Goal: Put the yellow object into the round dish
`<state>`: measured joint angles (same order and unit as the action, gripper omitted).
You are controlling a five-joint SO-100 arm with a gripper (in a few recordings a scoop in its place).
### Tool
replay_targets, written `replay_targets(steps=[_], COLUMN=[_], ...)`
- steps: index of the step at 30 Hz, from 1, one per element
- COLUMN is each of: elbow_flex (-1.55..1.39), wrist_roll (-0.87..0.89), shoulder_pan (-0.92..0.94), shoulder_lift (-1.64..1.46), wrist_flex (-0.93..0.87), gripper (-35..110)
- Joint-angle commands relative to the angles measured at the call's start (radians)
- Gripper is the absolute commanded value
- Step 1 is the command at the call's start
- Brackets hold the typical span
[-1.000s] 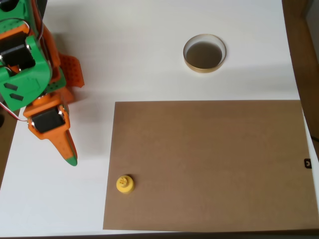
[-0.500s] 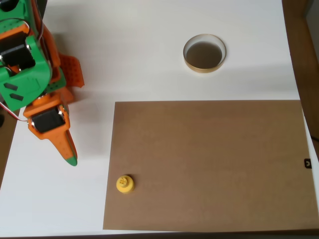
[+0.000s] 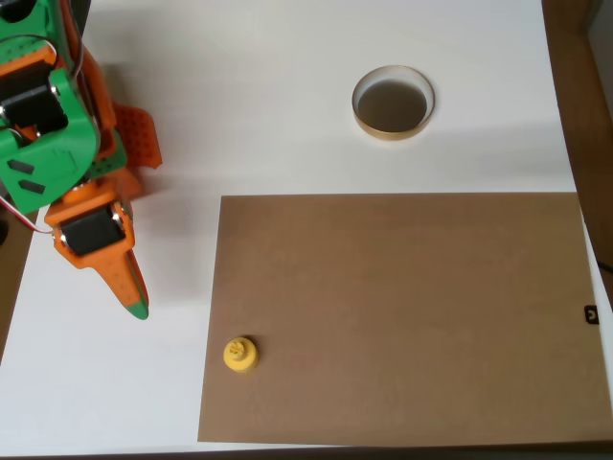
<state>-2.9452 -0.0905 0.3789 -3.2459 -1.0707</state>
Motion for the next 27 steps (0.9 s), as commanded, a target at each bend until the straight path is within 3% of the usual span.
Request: replay_targets(steps=[1, 27], elbow_flex=[0.002, 0.002], wrist_roll=[0.003, 0.003], shoulder_pan=[0.006, 0.006], shoulder_lift=[-0.018, -0.018], wrist_flex=[-0.006, -0.006], gripper=[3, 2])
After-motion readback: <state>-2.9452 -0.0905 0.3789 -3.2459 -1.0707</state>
